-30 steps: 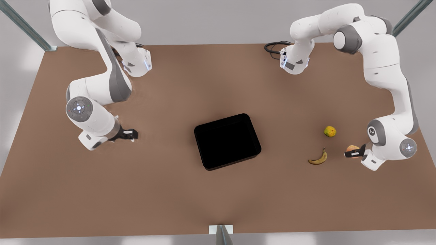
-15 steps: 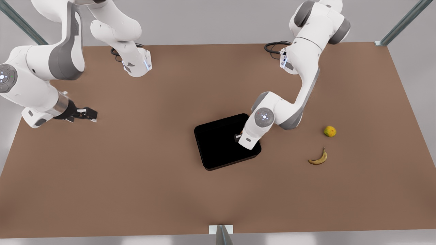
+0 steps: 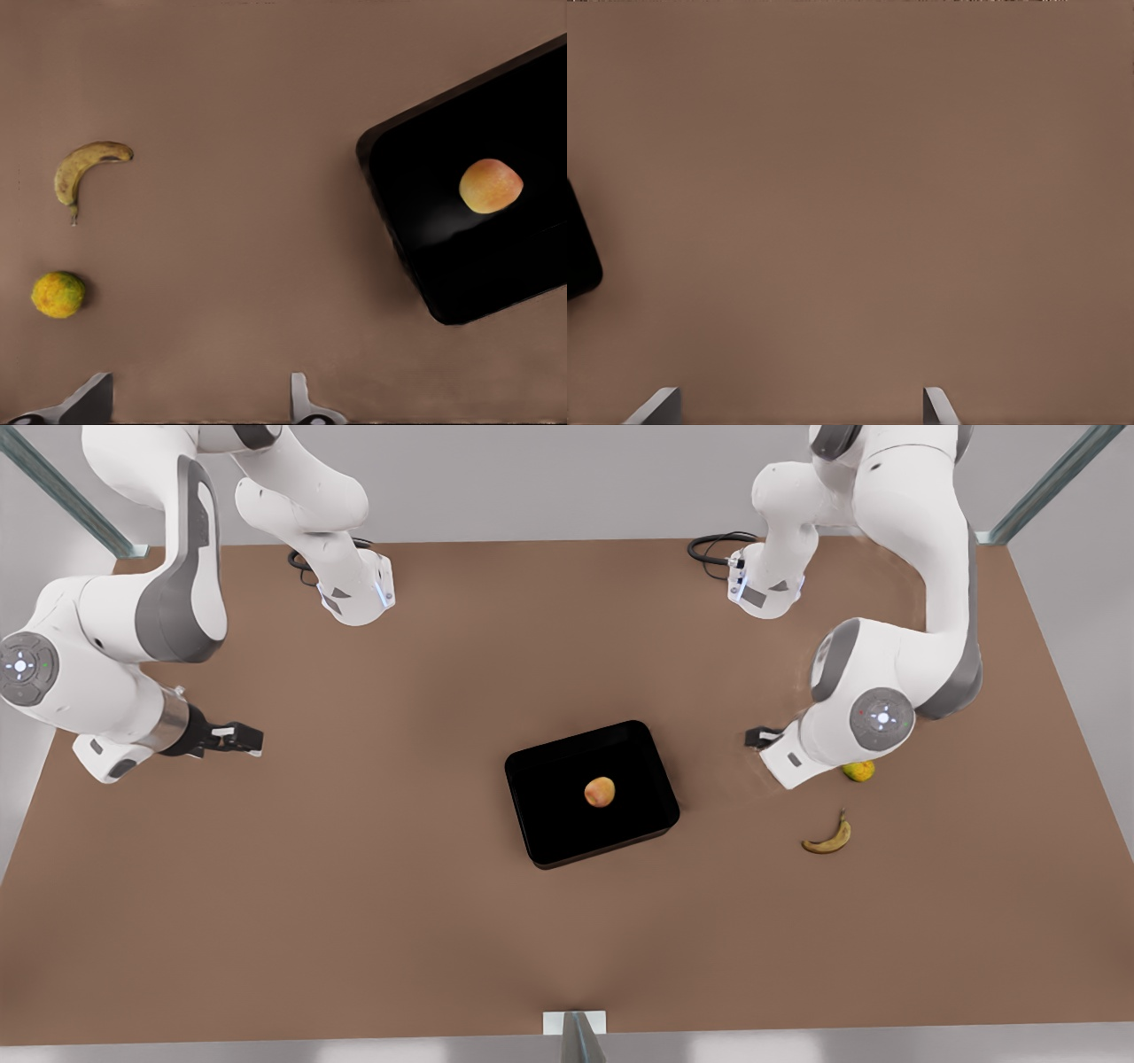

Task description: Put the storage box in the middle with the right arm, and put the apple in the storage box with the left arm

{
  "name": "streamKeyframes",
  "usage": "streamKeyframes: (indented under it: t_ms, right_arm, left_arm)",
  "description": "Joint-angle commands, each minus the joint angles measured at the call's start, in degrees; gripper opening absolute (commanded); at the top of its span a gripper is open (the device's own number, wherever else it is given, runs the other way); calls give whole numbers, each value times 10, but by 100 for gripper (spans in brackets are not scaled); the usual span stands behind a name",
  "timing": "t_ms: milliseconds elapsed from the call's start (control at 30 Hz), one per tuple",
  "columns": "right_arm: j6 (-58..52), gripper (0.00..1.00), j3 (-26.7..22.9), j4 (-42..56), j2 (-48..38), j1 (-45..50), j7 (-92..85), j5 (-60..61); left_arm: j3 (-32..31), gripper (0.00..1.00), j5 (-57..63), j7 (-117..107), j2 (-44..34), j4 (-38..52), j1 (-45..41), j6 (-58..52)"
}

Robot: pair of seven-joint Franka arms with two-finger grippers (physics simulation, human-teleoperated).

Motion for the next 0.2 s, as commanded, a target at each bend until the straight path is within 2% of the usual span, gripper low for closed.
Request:
streamKeyframes:
  t_ms: [0,67,167]
  right_arm:
    - [0,100,0,0,0,-1,0,0]
    - [0,100,0,0,3,-2,0,0]
    - [1,100,0,0,10,-1,1,-1]
  left_arm:
    - [9,100,38,-1,-19,-9,7,0]
    - [25,100,38,-3,-81,-38,19,0]
    - [26,100,38,-3,-96,-45,26,-1]
